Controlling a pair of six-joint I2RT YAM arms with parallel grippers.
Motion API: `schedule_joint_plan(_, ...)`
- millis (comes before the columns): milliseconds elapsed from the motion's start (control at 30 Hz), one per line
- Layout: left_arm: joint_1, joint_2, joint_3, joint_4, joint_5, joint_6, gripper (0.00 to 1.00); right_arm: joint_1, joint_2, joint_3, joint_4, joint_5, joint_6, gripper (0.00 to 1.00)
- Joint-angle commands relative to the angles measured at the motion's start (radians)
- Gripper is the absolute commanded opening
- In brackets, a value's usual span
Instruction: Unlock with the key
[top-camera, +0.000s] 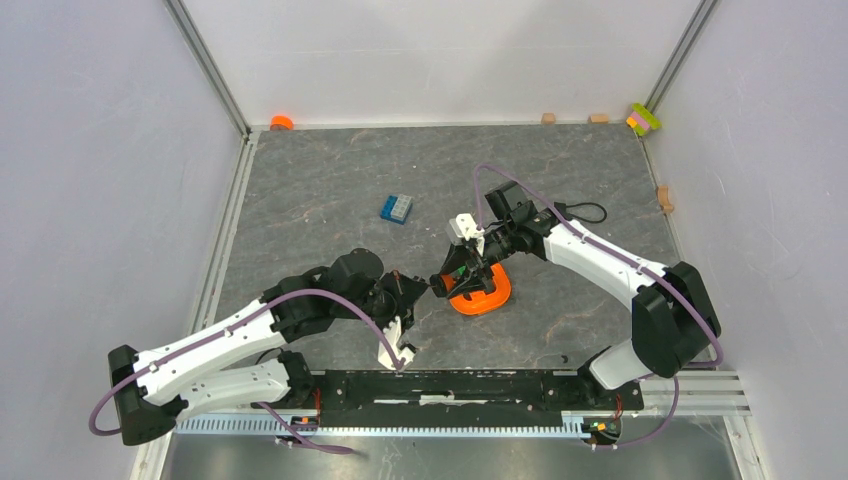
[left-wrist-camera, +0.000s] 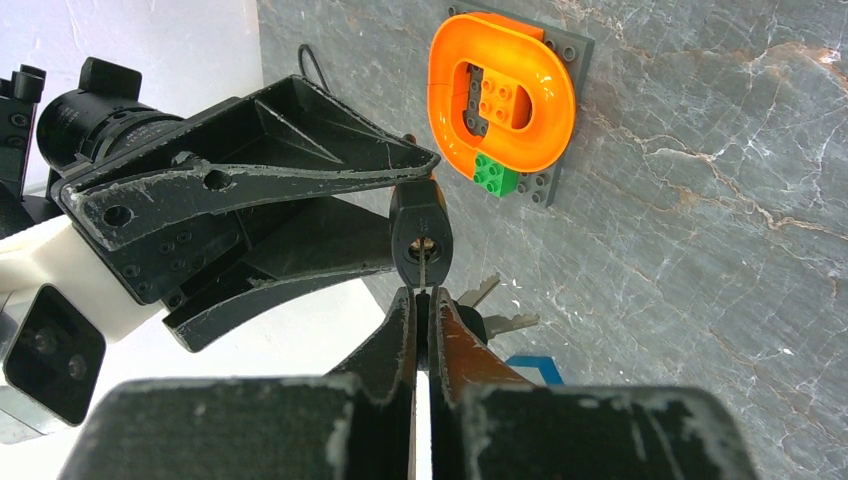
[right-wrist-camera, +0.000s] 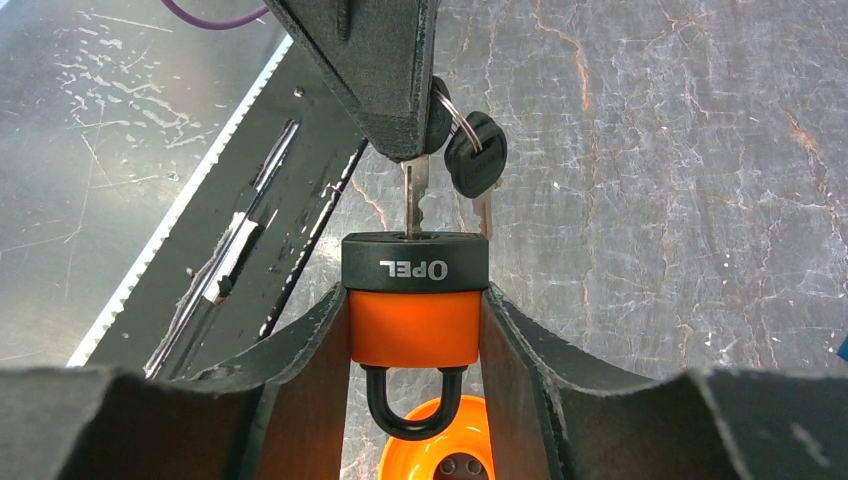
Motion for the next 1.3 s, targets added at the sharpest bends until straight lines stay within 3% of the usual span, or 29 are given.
schedule_joint_plan(0,-0.012,0.007,-0.005,0.047,0.020,0.007,0.02,-0.001,-0.027,0.019,0.038,-0.067,0.011,0.00)
schedule_joint_plan(433,-0.016,0.024,-0.007,0.063,0.009,-0.008,0.02,-0.001,-0.034,0.017,0.059,-0.081,0.037,0.00)
schedule_joint_plan(667,-0.019,0.044,0.000,0.068,-0.014,-0.032,0.02,0.000,-0.088,-0.067,0.311,-0.042,0.275,0.00)
schedule_joint_plan(800,-0.019,0.051,0.001,0.068,-0.010,-0.044,0.02,0.003,-0.102,-0.083,0.352,-0.044,0.313,0.00)
schedule_joint_plan(933,-0.020,0.060,0.015,0.067,-0.003,-0.067,0.02,0.011,-0.107,-0.077,0.305,-0.041,0.262,0.00)
schedule_joint_plan(1267,-0.020,0.047,0.033,0.045,0.034,-0.123,0.02,0.016,-0.089,-0.010,-0.030,-0.081,-0.107,0.00)
